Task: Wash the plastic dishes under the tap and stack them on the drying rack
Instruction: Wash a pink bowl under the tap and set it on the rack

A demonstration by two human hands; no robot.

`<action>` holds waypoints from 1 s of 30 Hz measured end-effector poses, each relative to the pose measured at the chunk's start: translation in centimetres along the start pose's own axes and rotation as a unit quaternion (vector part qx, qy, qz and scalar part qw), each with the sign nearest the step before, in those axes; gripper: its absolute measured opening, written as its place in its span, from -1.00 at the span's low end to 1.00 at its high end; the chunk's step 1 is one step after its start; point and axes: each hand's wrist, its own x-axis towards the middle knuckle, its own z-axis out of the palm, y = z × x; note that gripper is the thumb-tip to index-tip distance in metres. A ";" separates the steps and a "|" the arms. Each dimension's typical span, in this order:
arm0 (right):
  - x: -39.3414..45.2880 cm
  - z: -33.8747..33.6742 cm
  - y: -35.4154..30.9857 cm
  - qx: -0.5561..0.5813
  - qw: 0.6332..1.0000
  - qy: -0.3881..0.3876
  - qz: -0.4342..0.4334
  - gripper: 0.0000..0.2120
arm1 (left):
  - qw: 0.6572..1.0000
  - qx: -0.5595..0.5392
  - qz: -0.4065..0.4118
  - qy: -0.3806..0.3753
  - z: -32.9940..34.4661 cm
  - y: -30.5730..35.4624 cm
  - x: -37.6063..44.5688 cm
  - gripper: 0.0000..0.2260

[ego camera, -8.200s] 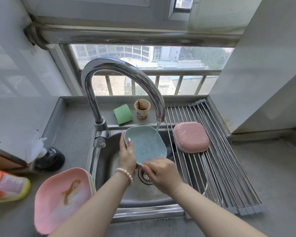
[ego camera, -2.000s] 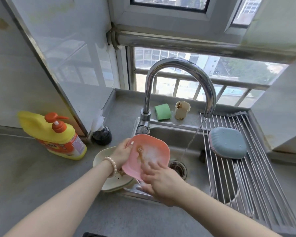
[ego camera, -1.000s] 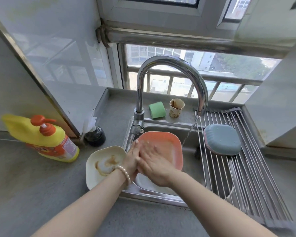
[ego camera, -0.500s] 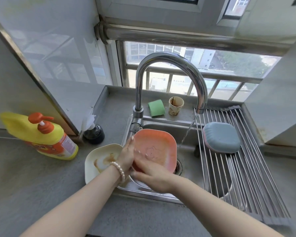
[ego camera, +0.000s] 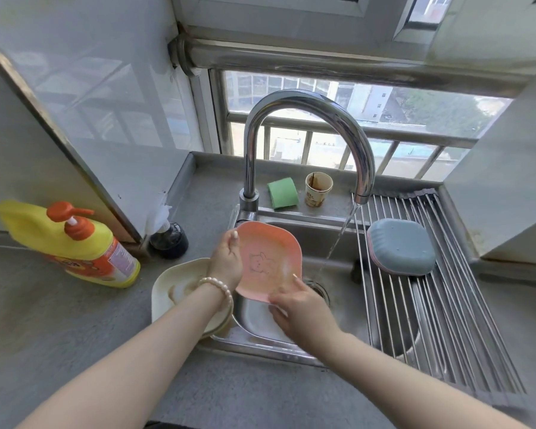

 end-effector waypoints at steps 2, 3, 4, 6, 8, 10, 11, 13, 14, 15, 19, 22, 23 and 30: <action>0.3 0.0 1.8 -0.094 0.995 -0.008 -0.033 -0.83 | 1.000 0.012 0.000 -0.005 -0.2 0.1 0.2 -0.65; 0.5 -0.2 2.0 -0.143 0.988 -0.045 -0.024 -0.67 | 1.000 0.021 0.003 -0.003 -0.3 0.2 0.2 -0.65; 0.6 -0.2 1.5 -0.151 0.985 -0.087 -0.006 -0.55 | 1.000 0.029 0.007 0.003 -0.3 0.3 0.3 -0.65; 0.5 -0.6 -0.2 -0.050 0.994 -0.101 0.001 -0.63 | 0.999 0.048 0.013 0.018 -0.3 0.4 0.5 -0.65; 0.6 -0.8 -0.2 0.070 0.996 -0.038 -0.033 -0.76 | 0.998 0.069 0.009 0.014 -0.6 0.6 0.6 -0.65; 0.8 -0.8 2.0 0.036 0.994 0.017 -0.106 -0.77 | 0.997 0.073 -0.002 -0.015 -1.0 0.4 0.9 -0.66; 1.2 -1.0 3.3 -0.021 0.991 0.019 -0.132 -0.73 | 0.997 0.067 -0.013 -0.038 -1.2 0.3 1.0 -0.66; 1.6 -0.9 4.7 -0.143 0.981 -0.007 -0.128 -0.57 | 0.994 0.042 -0.045 -0.089 -1.4 0.3 1.1 -0.69; 1.7 -0.5 4.7 -0.180 0.976 -0.013 -0.119 -0.54 | 0.992 0.015 -0.066 -0.102 -1.5 0.3 1.3 -0.73; 1.7 -0.2 4.4 -0.181 0.976 -0.007 -0.123 -0.59 | 0.990 -0.030 -0.090 -0.106 -1.6 0.5 1.4 -0.80; 1.8 -0.6 1.7 -0.065 0.984 0.098 -0.132 -0.83 | 0.938 -0.280 -0.198 -0.051 -0.9 1.4 -0.9 -0.71; 1.6 -0.5 -1.7 0.030 0.982 0.157 -0.096 -0.85 | 0.892 -0.387 -0.235 -0.007 1.1 0.4 -3.7 -0.67; 1.4 0.1 -2.2 0.066 0.979 0.171 -0.089 -0.81 | 0.887 -0.397 -0.235 0.011 1.4 0.1 -4.1 -0.68; 0.7 0.9 2.9 -0.031 0.994 0.016 -0.103 -0.85 | 0.971 -0.194 -0.138 0.003 -0.3 -1.1 -2.8 -0.56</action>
